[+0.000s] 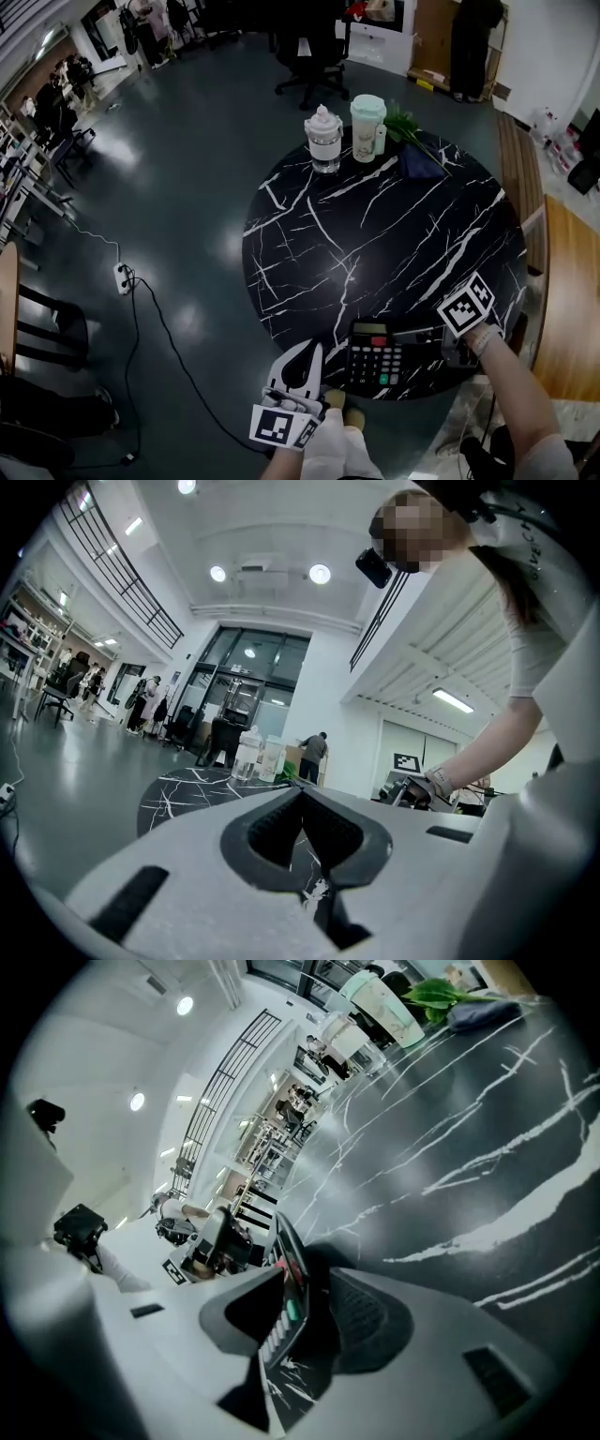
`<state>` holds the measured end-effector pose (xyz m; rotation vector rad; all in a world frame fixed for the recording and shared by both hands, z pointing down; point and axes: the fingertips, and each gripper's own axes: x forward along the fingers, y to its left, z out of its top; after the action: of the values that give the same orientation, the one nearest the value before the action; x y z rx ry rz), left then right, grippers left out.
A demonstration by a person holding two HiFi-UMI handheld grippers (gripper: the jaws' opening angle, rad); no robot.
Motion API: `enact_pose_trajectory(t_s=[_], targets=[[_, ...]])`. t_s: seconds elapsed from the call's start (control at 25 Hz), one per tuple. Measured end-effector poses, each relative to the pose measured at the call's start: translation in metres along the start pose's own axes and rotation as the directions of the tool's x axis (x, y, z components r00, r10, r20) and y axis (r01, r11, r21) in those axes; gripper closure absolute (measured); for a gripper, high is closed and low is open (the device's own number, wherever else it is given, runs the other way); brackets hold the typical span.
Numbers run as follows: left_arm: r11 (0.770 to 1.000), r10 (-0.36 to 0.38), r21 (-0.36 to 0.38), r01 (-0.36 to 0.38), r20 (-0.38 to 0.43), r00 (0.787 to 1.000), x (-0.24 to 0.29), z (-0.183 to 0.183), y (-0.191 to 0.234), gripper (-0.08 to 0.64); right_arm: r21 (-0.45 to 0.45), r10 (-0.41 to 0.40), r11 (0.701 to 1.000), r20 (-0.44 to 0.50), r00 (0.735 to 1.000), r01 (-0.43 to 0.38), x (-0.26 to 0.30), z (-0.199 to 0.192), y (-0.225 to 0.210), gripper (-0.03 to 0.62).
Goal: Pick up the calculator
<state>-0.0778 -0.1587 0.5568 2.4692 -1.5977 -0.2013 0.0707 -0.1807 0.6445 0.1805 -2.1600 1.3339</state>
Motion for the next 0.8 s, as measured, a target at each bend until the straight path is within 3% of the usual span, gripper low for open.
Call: enact_pose_trajectory(t_s=[0.12, 0.32, 0.52, 0.8], targets=[[1.0, 0.007, -0.007, -0.007, -0.007, 1.0, -0.002, -0.001, 0.002, 0.552, 0.01, 0.02, 1.0, -0.006, 1.0, -0.02, 0.001, -0.001, 0.001, 0.488], [1.0, 0.021, -0.01, -0.021, -0.008, 1.0, -0.005, 0.002, 0.008, 0.552, -0.002, 0.07, 0.998, 0.018, 0.997, -0.07, 0.0, -0.002, 0.007, 0.508], [0.999, 0.031, -0.013, -0.031, -0.008, 0.999, -0.004, 0.008, 0.012, 0.552, 0.027, 0.118, 0.992, 0.088, 0.989, -0.12, -0.004, -0.004, 0.014, 0.525], [0.999, 0.031, -0.013, -0.031, -0.01, 0.999, 0.004, 0.024, 0.011, 0.552, 0.063, 0.123, 0.988, 0.203, 0.971, -0.139, -0.025, 0.004, 0.016, 0.526]])
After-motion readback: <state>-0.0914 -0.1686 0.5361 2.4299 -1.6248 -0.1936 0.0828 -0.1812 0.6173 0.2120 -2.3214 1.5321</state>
